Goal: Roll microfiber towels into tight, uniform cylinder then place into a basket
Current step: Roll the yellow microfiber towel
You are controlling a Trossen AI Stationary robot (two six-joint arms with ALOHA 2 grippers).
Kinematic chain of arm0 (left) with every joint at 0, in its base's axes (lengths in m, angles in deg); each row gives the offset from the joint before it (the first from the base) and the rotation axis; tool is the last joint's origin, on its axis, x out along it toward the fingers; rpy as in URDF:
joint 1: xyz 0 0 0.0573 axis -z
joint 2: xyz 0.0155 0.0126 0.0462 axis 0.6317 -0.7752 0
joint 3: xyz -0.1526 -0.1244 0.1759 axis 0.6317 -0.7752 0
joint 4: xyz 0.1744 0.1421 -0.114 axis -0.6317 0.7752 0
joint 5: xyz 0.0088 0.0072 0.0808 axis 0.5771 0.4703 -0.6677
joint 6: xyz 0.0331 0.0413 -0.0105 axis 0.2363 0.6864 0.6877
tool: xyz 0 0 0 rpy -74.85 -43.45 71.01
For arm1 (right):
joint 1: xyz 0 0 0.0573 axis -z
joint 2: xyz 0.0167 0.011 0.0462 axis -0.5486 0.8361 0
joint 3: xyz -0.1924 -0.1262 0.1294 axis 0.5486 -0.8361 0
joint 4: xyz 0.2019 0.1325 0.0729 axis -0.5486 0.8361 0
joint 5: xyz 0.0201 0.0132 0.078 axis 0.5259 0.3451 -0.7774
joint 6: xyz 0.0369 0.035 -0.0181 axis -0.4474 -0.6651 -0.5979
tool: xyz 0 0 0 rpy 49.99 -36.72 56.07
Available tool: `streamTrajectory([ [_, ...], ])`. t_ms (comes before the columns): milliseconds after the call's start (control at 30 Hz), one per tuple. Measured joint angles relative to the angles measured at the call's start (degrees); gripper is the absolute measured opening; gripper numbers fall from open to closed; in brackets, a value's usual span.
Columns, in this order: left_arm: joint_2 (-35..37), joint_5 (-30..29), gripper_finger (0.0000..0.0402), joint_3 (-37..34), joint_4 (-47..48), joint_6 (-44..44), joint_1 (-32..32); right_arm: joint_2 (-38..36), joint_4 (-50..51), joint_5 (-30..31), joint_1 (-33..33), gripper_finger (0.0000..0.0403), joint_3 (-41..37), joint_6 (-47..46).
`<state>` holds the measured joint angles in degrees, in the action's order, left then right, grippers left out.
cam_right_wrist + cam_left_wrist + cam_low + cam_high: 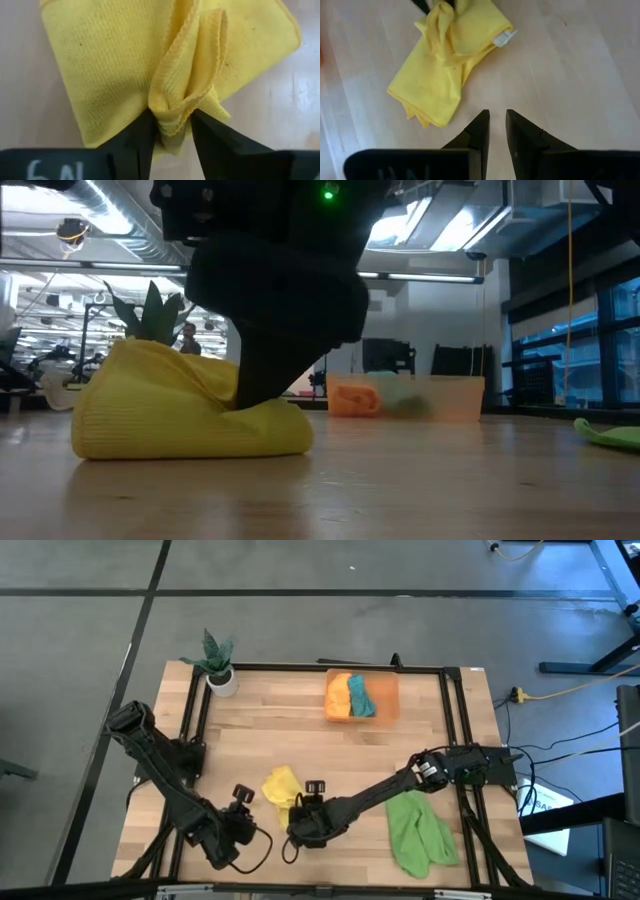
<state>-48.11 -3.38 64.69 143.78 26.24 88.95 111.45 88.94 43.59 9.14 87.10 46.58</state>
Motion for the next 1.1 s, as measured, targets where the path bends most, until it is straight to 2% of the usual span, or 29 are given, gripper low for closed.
streamTrajectory([
  [167, 0.00, -0.19, 0.0055, 0.00, -0.02, -1.18, 1.03, 0.00, 0.09, 0.13, 0.77, 0.0135, 0.12, 1.20],
  [400, 0.00, -0.34, 0.0055, 0.00, -0.04, -1.43, 1.42, 0.11, 3.01, 0.41, 0.58, 0.0135, 4.53, 1.52],
  [767, 0.00, -0.39, 0.0055, 0.00, -0.22, -1.55, 1.42, 0.11, 4.86, 9.91, 0.52, 0.0135, 6.21, 1.52],
  [1100, 0.00, -0.41, 0.0055, 0.00, -0.22, -2.66, 1.42, 0.42, 4.59, 10.15, 2.00, 0.0135, 5.79, 1.69],
])
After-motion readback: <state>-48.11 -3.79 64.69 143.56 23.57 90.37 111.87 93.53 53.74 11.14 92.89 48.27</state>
